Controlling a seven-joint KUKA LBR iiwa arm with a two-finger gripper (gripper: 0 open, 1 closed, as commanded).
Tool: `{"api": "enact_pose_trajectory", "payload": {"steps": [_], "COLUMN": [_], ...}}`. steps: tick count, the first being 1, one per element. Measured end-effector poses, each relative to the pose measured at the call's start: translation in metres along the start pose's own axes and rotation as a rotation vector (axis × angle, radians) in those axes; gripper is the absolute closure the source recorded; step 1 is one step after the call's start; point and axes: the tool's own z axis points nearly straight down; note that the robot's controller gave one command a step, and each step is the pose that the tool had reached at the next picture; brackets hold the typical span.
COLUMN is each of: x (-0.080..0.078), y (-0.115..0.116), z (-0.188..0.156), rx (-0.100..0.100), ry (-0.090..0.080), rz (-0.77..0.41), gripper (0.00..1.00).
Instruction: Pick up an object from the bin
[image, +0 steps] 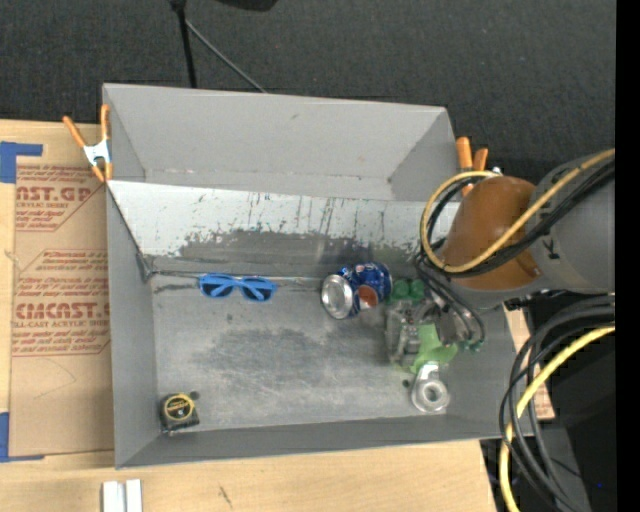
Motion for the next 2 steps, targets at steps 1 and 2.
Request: {"api": "enact_pose_trajectory", "payload": {"steps": [1,2], "x": [0.000,0.052], "y": [0.000,-0.042], "z": [0.000,0.006], "rx": [0.000,-0.012], "ry": [0.000,0.000], "rz": [0.000,-0.392], "gripper": [0.00,0.00]}}
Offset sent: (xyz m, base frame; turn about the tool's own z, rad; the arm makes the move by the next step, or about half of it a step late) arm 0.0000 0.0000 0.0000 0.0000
